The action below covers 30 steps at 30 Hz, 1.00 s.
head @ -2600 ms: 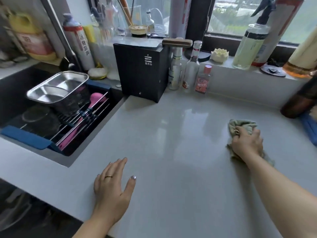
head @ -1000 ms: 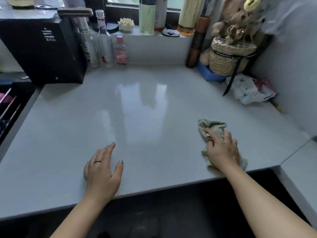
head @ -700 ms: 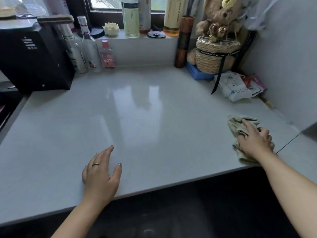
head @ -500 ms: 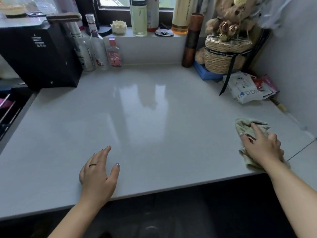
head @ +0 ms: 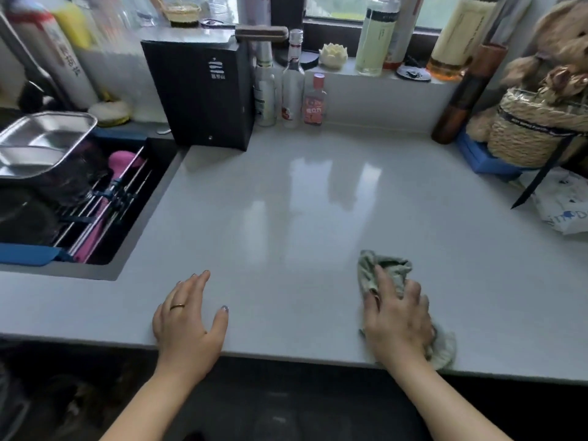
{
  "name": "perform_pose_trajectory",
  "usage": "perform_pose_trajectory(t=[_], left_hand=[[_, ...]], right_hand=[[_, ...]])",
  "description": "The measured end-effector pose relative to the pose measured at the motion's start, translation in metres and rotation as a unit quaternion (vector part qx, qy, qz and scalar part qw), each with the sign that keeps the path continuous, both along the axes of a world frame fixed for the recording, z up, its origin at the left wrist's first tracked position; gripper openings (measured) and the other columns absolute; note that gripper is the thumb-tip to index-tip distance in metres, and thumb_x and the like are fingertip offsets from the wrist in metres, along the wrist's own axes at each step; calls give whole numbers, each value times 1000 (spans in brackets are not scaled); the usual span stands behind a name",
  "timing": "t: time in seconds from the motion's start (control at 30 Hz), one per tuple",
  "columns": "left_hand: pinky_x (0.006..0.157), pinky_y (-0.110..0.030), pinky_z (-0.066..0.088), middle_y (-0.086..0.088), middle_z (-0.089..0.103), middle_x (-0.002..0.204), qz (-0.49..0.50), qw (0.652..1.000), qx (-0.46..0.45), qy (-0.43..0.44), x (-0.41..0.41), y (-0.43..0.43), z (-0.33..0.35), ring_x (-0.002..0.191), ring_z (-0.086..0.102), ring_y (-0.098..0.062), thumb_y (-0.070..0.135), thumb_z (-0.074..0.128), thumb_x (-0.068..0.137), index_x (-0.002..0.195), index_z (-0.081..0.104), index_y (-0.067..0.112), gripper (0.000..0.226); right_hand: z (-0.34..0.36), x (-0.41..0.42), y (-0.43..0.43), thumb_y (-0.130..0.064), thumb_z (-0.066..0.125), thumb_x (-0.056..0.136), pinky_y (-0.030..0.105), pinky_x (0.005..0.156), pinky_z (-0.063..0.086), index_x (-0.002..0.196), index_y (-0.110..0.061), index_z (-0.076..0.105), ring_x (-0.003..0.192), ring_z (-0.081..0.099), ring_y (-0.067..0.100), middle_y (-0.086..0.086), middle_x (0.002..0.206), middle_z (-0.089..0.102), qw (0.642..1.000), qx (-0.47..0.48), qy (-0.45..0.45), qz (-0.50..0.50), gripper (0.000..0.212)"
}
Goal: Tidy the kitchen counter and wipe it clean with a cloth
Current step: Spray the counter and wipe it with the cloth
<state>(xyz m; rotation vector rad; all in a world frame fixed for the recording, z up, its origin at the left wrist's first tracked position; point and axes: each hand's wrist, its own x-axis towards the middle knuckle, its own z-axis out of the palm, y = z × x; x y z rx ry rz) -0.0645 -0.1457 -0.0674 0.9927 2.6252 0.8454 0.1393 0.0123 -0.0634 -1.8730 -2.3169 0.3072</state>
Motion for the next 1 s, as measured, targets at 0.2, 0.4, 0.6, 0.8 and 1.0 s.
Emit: perform_pose_trajectory(t=[0.2, 0.4, 0.6, 0.8, 1.0], left_hand=[[111, -49, 20, -10, 38, 144, 82, 996, 17, 3, -76, -63, 4, 135, 29, -29, 31, 50, 78, 136, 34, 15, 63], [111, -50, 21, -13, 41, 142, 121, 992, 30, 2, -145, -112, 5, 134, 32, -31, 32, 48, 67, 135, 36, 10, 72], [111, -51, 21, -13, 43, 141, 89, 994, 56, -2, -194, -130, 8, 134, 33, -31, 30, 47, 69, 134, 37, 11, 69], [112, -43, 15, -9, 40, 143, 25, 993, 110, -19, -208, -97, 14, 136, 27, -25, 34, 44, 73, 136, 35, 15, 66], [115, -44, 12, -2, 36, 146, -79, 991, 102, -36, -178, -40, 12, 138, 23, -18, 39, 42, 72, 138, 31, 21, 69]], right_hand=[[-4, -135, -77, -48, 31, 90, 39, 99, 32, 142, -40, 12, 116, 29, 25, 5, 137, 21, 988, -54, -11, 142, 55], [-10, -240, -149, -47, 32, 91, 37, 98, 30, 143, -38, 9, 113, 29, 27, 6, 136, 23, 969, -65, -3, 240, 58], [-11, -322, -192, -41, 39, 90, 38, 97, 31, 143, -35, 4, 115, 28, 24, 3, 136, 21, 949, -79, 32, 304, 64], [-15, -317, -164, -45, 36, 90, 38, 94, 36, 142, -39, 13, 117, 32, 25, 6, 135, 30, 964, -50, 70, 250, 57], [-13, -286, -100, -38, 45, 87, 39, 91, 38, 141, -33, 26, 110, 41, 31, 14, 127, 42, 989, 16, 74, 130, 57]])
